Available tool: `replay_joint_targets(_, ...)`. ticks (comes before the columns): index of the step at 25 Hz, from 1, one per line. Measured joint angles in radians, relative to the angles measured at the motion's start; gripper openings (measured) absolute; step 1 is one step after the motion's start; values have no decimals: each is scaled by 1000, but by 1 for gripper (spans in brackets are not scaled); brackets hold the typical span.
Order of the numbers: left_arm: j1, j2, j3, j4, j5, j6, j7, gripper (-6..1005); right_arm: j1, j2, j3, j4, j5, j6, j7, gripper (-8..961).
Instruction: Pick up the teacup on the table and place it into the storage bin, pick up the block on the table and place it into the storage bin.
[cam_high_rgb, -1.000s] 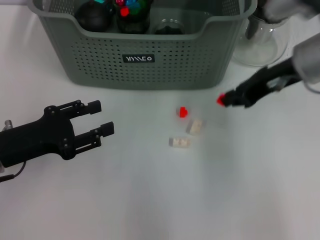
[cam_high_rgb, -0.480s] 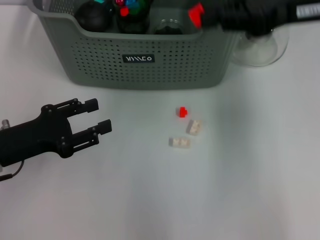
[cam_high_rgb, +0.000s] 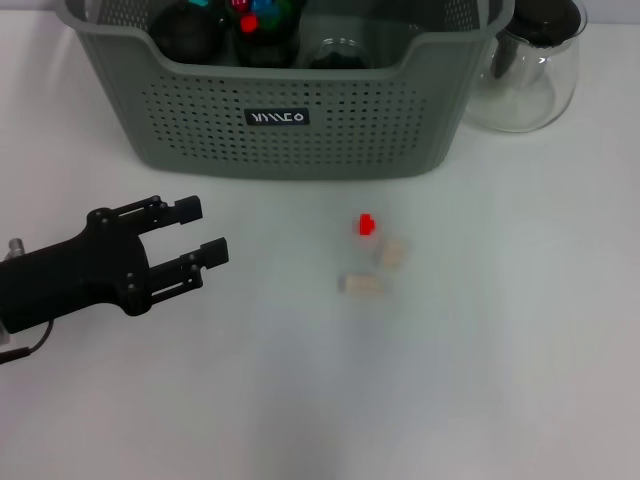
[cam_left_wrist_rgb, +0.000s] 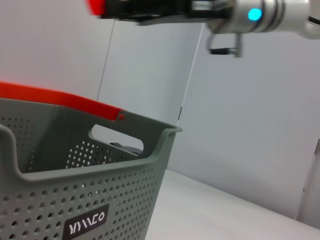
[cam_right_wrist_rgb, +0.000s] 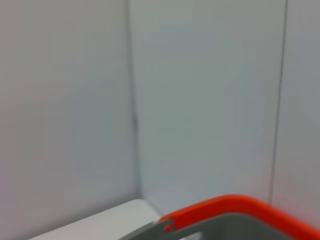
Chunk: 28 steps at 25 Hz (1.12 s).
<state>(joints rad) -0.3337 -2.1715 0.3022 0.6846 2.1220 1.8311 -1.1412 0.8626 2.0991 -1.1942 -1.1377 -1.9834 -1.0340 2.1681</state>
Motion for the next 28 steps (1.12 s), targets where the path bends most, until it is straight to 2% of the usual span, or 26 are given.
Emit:
replay_joint_targets(4,-5,1,0,-2,1,0,-1,632,156,-3,-21,189,-63,166,25,128)
replay_joint_targets(8,-5,1,0,-2,1,0,-2,633,291,-9,0,384,-160,271,80,142)
replay_joint_targets(11,-5,1,0,-2,-1,1,-2,633,332,-6,-3,443,-236,304,94,152)
replay_joint_targets(14,-5,1,0,-5,-2,-5,0,633,316,2,-33,428,-268,319,87,162)
replay_joint_targets(17,-5,2,0,-10,-2,-7,0,633,250,3,-68,331,-231,303,87,172)
replay_joint_targets(20,-5,2,0,-10,-2,-8,1,633,131,3,-84,147,-136,257,85,416)
replay_joint_targets(22,-5,2,0,-10,-2,-7,2,632,25,1,-86,10,-36,201,65,487)
replay_joint_targets(26,-1,2,-6,-10,3,-8,10,632,-195,-8,-72,-214,172,-15,-37,629)
replay_joint_targets(28,0,2,-8,-10,4,-7,14,632,-282,-11,-54,-309,205,-144,-57,693)
